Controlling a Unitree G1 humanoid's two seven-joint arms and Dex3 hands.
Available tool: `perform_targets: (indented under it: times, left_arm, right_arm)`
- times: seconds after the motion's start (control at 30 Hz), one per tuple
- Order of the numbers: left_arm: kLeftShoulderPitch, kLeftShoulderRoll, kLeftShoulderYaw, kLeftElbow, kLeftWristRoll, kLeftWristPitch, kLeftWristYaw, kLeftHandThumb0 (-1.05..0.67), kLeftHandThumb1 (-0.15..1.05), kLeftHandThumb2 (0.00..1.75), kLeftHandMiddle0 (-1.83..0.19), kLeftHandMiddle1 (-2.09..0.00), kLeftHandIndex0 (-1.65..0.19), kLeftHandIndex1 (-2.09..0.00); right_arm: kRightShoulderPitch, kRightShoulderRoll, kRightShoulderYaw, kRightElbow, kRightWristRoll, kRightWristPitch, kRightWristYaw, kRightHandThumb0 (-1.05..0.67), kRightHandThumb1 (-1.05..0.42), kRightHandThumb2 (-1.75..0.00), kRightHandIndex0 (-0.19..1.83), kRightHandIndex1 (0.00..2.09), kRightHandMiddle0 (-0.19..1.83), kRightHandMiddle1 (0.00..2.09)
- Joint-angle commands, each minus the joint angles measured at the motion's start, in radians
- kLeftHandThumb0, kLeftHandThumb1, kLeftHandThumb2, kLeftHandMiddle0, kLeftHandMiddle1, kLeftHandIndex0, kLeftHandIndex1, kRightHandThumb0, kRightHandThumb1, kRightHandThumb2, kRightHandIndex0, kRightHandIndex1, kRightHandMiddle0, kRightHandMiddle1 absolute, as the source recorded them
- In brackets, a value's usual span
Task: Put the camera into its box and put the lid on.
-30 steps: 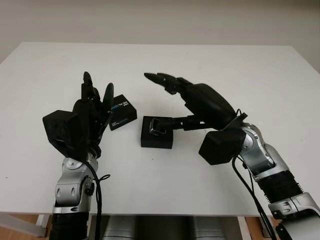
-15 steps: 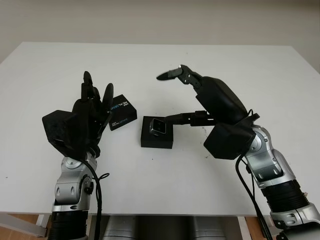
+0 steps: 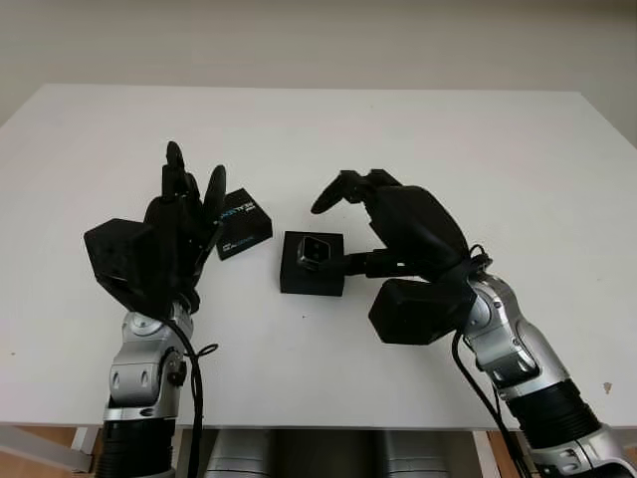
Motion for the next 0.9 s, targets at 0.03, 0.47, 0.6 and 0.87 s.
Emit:
perform_targets:
  times: [0.03, 0.47, 0.6, 0.87]
  left_arm:
    - [-0.024, 0.003, 0.002, 0.006, -0.001, -0.005, 0.004, -0.69, 1.05, 0.38, 0.19, 0.0, 0.19, 0.0]
    - [-0.017, 0.01, 0.0, 0.002, 0.002, -0.006, -0.005, -0.7, 1.05, 0.39, 0.19, 0.0, 0.19, 0.0]
    - [-0.017, 0.009, -0.002, -0.004, 0.002, 0.001, -0.005, -0.71, 1.05, 0.39, 0.19, 0.0, 0.19, 0.0]
    - [-0.018, 0.008, 0.0, -0.007, -0.001, 0.008, -0.004, -0.71, 1.05, 0.38, 0.19, 0.0, 0.19, 0.0]
  right_arm:
    - [0.004, 0.021, 0.012, -0.013, -0.007, 0.022, -0.006, -0.74, -0.93, -0.06, 0.03, 0.97, 0.16, 1.2]
    - [0.006, 0.062, 0.038, 0.025, -0.042, 0.055, -0.084, -0.75, -0.94, -0.06, 0.06, 1.08, 0.27, 1.21]
    - [0.01, 0.068, 0.044, 0.024, -0.047, 0.065, -0.085, -0.75, -0.93, -0.05, 0.06, 1.09, 0.27, 1.19]
    - [0.015, 0.073, 0.056, 0.011, -0.047, 0.109, -0.058, -0.75, -0.94, -0.05, 0.04, 1.06, 0.27, 1.12]
